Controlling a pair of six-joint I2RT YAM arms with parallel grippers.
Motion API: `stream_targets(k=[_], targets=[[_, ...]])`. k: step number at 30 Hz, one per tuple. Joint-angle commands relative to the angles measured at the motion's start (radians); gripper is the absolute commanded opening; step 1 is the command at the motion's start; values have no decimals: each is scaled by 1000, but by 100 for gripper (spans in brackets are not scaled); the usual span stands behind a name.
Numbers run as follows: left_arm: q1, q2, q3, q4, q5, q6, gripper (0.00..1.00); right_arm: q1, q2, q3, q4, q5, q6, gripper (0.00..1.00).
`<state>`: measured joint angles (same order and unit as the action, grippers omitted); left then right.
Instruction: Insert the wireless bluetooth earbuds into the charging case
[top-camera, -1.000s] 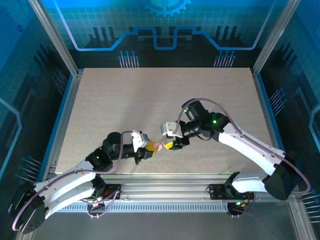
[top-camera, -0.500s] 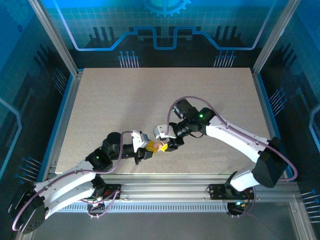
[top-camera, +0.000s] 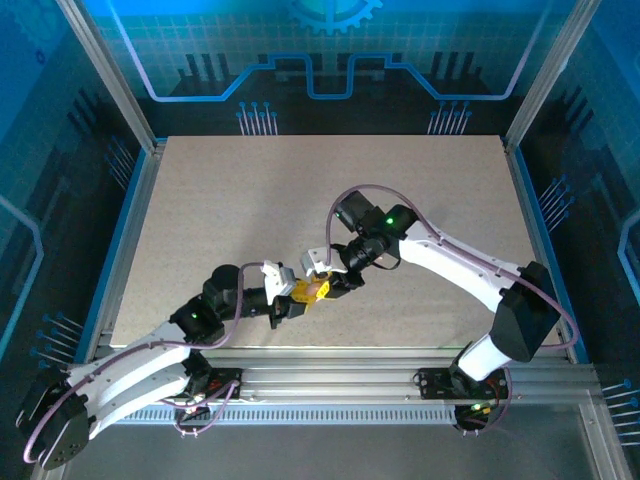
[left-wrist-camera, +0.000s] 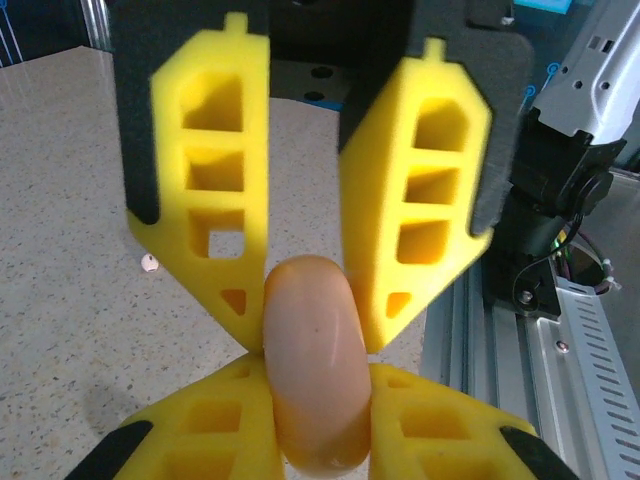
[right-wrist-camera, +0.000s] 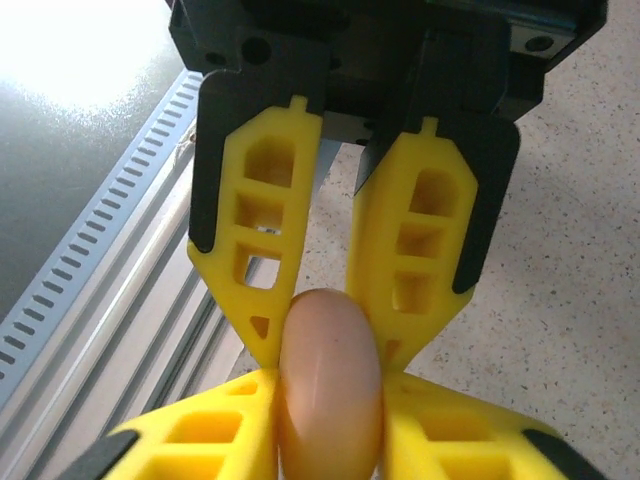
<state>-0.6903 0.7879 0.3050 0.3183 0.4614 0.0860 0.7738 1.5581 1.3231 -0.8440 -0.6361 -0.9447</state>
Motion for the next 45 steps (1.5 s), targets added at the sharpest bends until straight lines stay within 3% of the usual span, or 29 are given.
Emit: stream_targets(k=[1,4,8,10,14,28,32,45], targets=[[-4,-19,-2,27,8,14,12,12,18,31,-64,-33,-25,15],[-4,-18,-5,27,2,15,18,7,12,38,-69,-23,-29,8],[-3,-22,-15,40,-14,18,49,-26,-27,20,-48,-45,-16,7],[-3,-22,-23,51,-15,18,53,-48,-61,-4,-6,-88,12,7],[-4,-20,-30,74,-16,18,53,-52,-95,-32,44,-145,34,8],[-5,-38,-29,114,11,-13,51,-52,-63,-5,38,-164,41,8],[-5,-44,-28,118,19,-18,39,-50,-48,0,36,-144,40,8],[-4,-36,-38,131,28,-28,38,-47,-29,5,48,-153,50,7]])
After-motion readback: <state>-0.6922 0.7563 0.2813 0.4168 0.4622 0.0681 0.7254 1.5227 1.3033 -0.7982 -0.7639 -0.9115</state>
